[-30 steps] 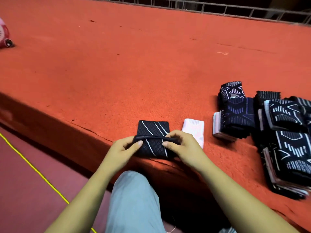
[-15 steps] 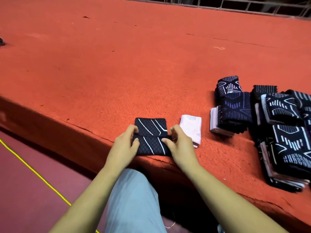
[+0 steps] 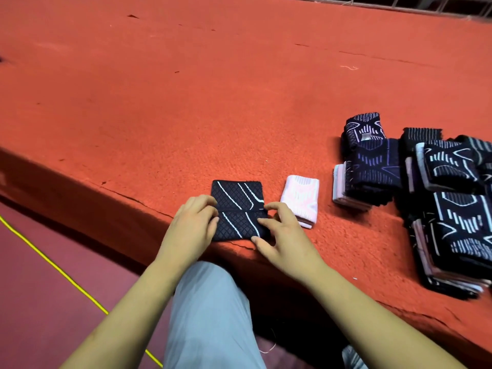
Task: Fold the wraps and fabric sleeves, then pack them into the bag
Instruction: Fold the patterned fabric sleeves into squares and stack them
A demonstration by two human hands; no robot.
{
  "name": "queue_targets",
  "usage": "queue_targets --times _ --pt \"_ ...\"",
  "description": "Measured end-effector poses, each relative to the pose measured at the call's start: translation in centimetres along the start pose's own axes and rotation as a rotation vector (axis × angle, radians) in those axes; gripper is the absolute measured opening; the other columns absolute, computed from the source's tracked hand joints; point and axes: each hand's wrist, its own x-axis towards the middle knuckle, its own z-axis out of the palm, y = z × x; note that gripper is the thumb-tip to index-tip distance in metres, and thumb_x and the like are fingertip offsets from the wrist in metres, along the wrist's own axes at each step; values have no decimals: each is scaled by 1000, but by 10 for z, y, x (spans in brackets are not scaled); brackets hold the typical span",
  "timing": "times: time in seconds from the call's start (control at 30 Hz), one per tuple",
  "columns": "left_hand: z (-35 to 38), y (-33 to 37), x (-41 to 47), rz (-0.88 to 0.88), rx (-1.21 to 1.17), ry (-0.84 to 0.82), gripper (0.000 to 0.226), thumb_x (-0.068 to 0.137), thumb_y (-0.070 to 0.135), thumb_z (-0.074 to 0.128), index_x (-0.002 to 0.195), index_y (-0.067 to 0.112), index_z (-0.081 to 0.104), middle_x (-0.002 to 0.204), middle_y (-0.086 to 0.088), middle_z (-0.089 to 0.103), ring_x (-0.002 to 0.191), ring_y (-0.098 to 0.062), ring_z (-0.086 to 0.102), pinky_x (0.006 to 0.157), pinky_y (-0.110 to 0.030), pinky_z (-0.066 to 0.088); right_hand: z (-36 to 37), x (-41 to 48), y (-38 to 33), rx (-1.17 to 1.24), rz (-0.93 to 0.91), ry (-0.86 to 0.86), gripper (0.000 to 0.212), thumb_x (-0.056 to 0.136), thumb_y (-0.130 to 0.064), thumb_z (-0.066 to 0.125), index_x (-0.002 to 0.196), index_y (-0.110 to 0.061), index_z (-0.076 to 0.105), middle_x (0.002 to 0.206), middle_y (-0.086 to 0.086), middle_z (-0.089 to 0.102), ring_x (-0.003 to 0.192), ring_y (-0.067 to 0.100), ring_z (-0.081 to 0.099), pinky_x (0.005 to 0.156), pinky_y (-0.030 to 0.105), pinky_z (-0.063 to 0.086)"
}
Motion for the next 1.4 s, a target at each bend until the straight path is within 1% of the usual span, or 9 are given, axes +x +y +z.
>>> queue_targets --times 0.13,0.27,0.5,0.7,0.83,0.93,1.13,1.23,1.4 --pt "-12 -6 1 87 -79 -141 50 89 56 48 111 17 70 115 6 66 105 -12 59 96 -31 47 -3 3 -3 -82 -112 -26 39 83 -27 57 116 -7 66 140 7 52 130 21 49 111 37 39" --pt "-14 -17 -3 155 -54 -236 68 80 68 57 126 20 66 131 1 62 122 -14 57 108 -32 43 3 7 -7 -80 -163 -52 51 76 -13 54 127 -11 61 133 6 60 123 21 55 107 35 42" --pt "-17 -12 -4 182 -80 -156 43 81 35 52 118 18 64 116 6 66 108 -12 59 96 -30 44 -1 15 -9 16 -3 16 31 85 -20 49 111 -14 65 108 3 69 102 23 63 91 38 49" --pt "-24 1 -3 -88 -435 -106 16 88 9 64 97 22 66 66 9 62 53 1 47 57 -14 36 -17 13 -7 342 226 60 6 83 -24 62 86 -19 64 70 -6 63 61 8 53 66 34 45" --pt "-10 1 9 -317 -540 -93 8 91 16 64 89 21 58 60 0 55 57 -7 45 62 -30 39 -9 14 -4 479 322 157 18 89 -16 69 99 -22 54 71 -2 61 63 1 53 66 29 45" --pt "-1 0 20 -420 -464 -57 10 90 24 65 85 20 57 59 3 56 53 -7 45 57 -26 38 -3 21 -6 392 387 279 26 90 -18 69 104 -24 48 72 -8 56 61 1 53 66 27 44" --pt "4 5 39 -539 -279 -79 13 83 30 63 80 19 58 74 3 62 75 -18 58 67 -32 44 4 29 -13 86 449 363 23 91 -31 66 95 -19 46 85 5 68 83 34 64 70 41 46" --pt "10 6 43 -583 -207 -106 24 85 41 64 83 19 56 89 -4 63 89 -27 59 81 -40 49 5 29 -17 0 453 363 18 93 -32 62 86 -18 52 88 8 68 86 34 62 69 41 43" --pt "4 12 49 -570 -381 -100 32 87 35 72 80 8 57 72 -3 60 75 -30 61 67 -37 43 12 25 -16 35 440 288 15 94 -28 60 95 -14 66 102 6 60 93 28 60 81 39 48"
